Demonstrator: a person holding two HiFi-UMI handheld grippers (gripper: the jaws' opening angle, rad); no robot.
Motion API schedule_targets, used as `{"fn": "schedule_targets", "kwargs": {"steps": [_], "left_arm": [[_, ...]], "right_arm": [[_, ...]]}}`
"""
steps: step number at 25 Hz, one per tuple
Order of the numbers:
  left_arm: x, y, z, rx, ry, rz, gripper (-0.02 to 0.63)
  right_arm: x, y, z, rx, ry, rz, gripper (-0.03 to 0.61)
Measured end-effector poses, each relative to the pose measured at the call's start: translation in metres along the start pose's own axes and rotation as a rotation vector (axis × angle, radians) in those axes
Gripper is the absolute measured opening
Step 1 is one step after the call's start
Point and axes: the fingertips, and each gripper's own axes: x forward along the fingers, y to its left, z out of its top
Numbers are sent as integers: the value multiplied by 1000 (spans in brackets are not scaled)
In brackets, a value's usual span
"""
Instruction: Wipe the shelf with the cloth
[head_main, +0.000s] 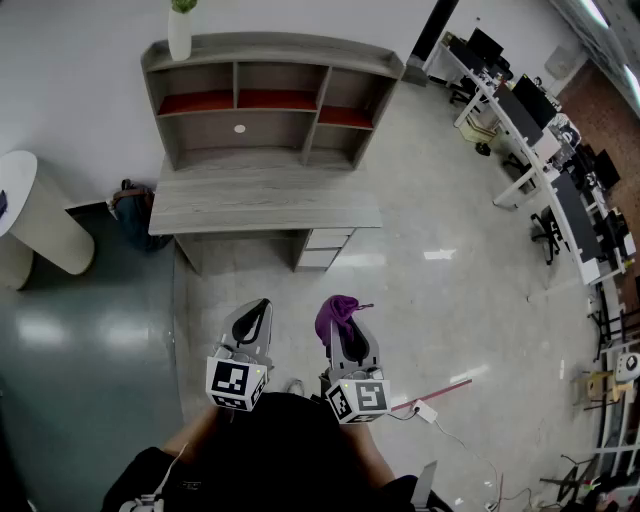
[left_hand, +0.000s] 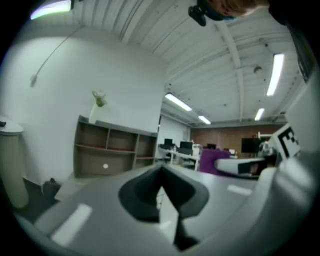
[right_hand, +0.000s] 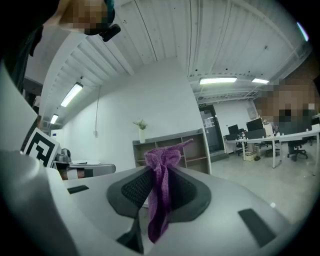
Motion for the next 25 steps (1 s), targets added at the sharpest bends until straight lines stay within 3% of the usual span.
{"fn": "schedule_targets", "kwargs": {"steps": [13, 25], "left_arm": [[12, -9, -6, 7, 11, -15, 5], [33, -43, -11, -3, 10, -7, 5]], "right_arm": [[1, -10, -3, -10, 2, 1, 83], [-10, -48, 0, 33, -10, 16, 83]]}}
